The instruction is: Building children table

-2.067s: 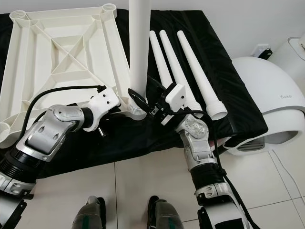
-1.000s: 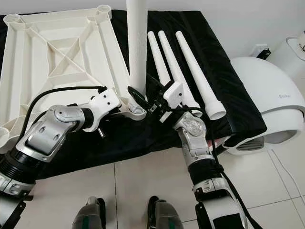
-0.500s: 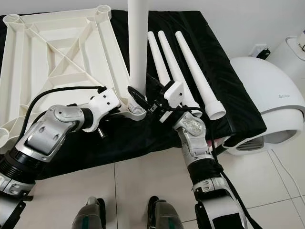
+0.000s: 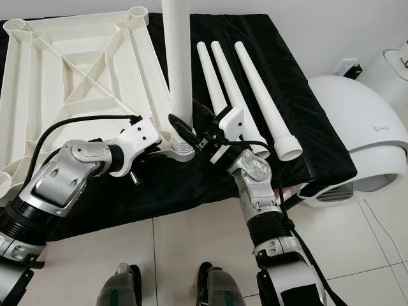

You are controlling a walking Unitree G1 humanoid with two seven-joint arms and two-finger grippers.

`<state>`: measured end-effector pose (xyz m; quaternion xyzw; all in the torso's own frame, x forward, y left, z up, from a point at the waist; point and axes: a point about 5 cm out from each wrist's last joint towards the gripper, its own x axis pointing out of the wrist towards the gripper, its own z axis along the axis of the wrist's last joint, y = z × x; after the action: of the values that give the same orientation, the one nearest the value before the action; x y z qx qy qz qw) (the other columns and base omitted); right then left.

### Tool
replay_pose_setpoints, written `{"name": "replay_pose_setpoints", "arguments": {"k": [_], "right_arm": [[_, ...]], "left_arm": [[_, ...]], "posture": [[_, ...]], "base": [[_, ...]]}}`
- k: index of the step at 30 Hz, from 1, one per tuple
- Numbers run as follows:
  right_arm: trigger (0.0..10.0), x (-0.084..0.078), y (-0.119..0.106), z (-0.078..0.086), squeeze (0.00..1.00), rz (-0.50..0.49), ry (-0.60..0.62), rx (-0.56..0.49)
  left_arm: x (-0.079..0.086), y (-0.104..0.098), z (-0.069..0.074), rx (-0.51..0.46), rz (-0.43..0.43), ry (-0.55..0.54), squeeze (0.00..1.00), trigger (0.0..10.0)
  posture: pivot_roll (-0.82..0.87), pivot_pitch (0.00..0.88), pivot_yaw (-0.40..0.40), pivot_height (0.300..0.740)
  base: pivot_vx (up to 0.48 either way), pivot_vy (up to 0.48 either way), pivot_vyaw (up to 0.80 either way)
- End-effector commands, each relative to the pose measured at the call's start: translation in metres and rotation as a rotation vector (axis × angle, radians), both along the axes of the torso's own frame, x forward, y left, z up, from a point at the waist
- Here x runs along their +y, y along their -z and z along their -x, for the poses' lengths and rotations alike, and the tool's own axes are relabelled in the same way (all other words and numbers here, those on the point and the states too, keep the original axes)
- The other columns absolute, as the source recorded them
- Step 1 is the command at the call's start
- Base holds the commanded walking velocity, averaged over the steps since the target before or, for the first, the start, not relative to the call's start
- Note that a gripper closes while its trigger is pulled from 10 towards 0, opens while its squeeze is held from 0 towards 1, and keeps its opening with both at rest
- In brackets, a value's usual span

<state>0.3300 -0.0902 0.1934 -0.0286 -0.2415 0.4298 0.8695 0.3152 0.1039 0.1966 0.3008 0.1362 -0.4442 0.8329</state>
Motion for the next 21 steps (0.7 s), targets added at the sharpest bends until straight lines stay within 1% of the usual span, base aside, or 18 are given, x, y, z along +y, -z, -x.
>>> {"name": "replay_pose_setpoints", "arguments": {"k": [1, 2, 5, 7, 10, 15, 17, 19, 21], "right_arm": [[10.0, -0.009, 0.049, 0.002, 0.0, 0.1, 0.024, 0.215], [10.0, -0.011, 0.051, 0.001, 0.0, 0.098, 0.03, 0.23], [10.0, -0.011, 0.052, 0.002, 0.0, 0.105, 0.03, 0.223], [10.0, -0.007, 0.054, 0.004, 0.0, 0.106, 0.013, 0.222], [10.0, -0.002, 0.056, 0.008, 0.0, 0.082, -0.016, 0.255], [10.0, -0.001, 0.056, 0.011, 0.0, 0.054, -0.038, 0.252], [10.0, 0.0, 0.053, 0.012, 0.0, -0.008, -0.044, 0.263], [10.0, -0.001, 0.052, 0.011, 0.0, -0.025, -0.042, 0.267], [10.0, -0.006, 0.049, 0.008, 0.0, -0.105, -0.031, 0.321]], "left_arm": [[-0.001, 0.004, 0.003, 0.015, -0.006, 0.005, 0.0, 10.0], [-0.001, 0.004, 0.003, 0.014, -0.006, 0.006, 0.0, 10.0], [-0.001, 0.003, 0.003, 0.013, -0.006, 0.006, 0.0, 10.0], [-0.001, 0.004, 0.003, 0.013, -0.006, 0.009, 0.0, 10.0], [-0.002, 0.003, 0.003, 0.013, -0.004, 0.01, 0.0, 10.0], [-0.002, 0.003, 0.003, 0.014, -0.004, 0.008, 0.0, 10.0], [-0.002, 0.004, 0.004, 0.014, -0.004, 0.009, 0.0, 10.0], [-0.002, 0.004, 0.004, 0.014, -0.004, 0.01, 0.0, 10.0], [-0.003, 0.003, 0.004, 0.013, -0.004, 0.011, 0.0, 10.0]], "posture": [[0.11, 0.213, -0.059, 0.74], [0.11, 0.213, -0.059, 0.74], [0.11, 0.212, -0.059, 0.74], [0.11, 0.21, -0.059, 0.74], [0.11, 0.21, -0.061, 0.74], [0.11, 0.208, -0.061, 0.74], [0.11, 0.203, -0.059, 0.74], [0.11, 0.203, -0.059, 0.74], [0.11, 0.201, -0.058, 0.74]], "base": [[0.0, 0.0, 0.0], [0.0, 0.0, 0.0], [0.0, 0.0, 0.0], [0.0, 0.0, 0.0], [0.0, 0.0, 0.0], [0.0, 0.0, 0.0], [0.0, 0.0, 0.0], [0.0, 0.0, 0.0], [0.0, 0.0, 0.0]]}}
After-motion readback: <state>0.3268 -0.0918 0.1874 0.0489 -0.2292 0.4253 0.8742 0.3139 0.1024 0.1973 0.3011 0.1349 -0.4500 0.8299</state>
